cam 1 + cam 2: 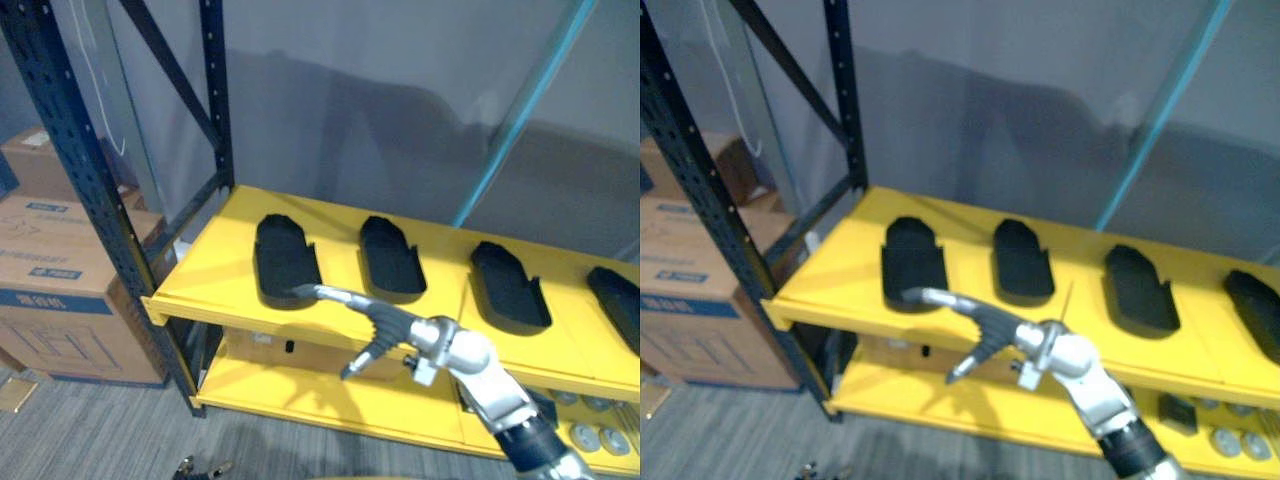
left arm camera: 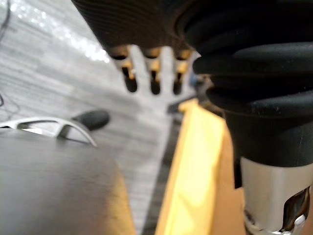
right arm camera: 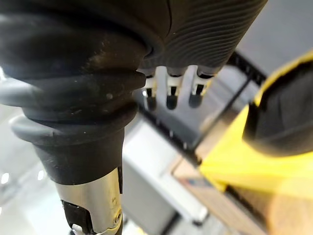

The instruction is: Walk over and take plastic housings, then place them on the shelf

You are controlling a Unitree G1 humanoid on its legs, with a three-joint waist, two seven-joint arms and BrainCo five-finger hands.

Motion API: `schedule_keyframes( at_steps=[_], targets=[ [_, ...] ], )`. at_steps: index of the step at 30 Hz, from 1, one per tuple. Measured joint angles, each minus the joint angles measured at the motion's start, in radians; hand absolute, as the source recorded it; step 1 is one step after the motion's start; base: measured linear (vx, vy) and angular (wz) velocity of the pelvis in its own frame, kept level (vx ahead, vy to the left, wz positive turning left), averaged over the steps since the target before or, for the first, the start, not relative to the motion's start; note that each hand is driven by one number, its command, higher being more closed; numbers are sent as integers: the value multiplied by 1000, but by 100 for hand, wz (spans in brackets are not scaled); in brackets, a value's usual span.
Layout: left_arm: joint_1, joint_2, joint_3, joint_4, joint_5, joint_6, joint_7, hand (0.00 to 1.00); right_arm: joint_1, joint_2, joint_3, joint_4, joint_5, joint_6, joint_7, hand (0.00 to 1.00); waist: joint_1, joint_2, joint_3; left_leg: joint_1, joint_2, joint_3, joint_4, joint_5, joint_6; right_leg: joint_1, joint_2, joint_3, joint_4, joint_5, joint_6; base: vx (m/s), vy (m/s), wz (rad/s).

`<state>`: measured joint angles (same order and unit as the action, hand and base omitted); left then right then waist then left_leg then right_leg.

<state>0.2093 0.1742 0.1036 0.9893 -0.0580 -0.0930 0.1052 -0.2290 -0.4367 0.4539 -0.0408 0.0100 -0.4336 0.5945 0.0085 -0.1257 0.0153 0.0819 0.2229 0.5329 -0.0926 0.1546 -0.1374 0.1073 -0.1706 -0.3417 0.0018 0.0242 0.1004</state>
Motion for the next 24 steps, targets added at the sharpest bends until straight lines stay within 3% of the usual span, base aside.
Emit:
schedule_keyframes(
  at_steps=[7,11,14,18,22,24],
  targets=[
    [-3,-14,2,0,39,18,-1,0,-107,85,117,231,-149,3,-50,0,35,26,24,-13,-4,-32,0,0,3,15,1,-34,0,-5,3,32,4,12],
    [-1,-22,3,1,58,25,-1,0,-131,133,119,338,-193,7,-79,0,44,39,44,-14,-13,-59,0,-4,7,36,-4,-65,-3,-22,19,11,6,27],
    [7,-28,11,-8,65,31,0,0,-149,159,119,388,-242,9,-106,0,70,40,70,-14,-17,-62,0,-6,10,46,-5,-71,-13,-23,22,51,12,6],
    [7,-30,12,-25,65,32,-1,0,-204,177,119,493,-321,20,-178,0,85,42,97,-15,-37,-74,0,-11,16,57,-21,-85,-11,-22,27,70,23,9],
    [6,-35,12,-34,63,32,-1,0,-241,188,113,527,-340,28,-209,0,88,45,106,-13,-52,-90,0,-11,17,73,-33,-105,-12,-20,36,105,24,14],
    [-1,-41,10,-47,63,33,-1,0,-278,199,94,548,-359,48,-230,0,88,59,124,-13,-58,-104,0,-11,17,85,-37,-121,-13,-23,40,73,-4,15]
  ],
)
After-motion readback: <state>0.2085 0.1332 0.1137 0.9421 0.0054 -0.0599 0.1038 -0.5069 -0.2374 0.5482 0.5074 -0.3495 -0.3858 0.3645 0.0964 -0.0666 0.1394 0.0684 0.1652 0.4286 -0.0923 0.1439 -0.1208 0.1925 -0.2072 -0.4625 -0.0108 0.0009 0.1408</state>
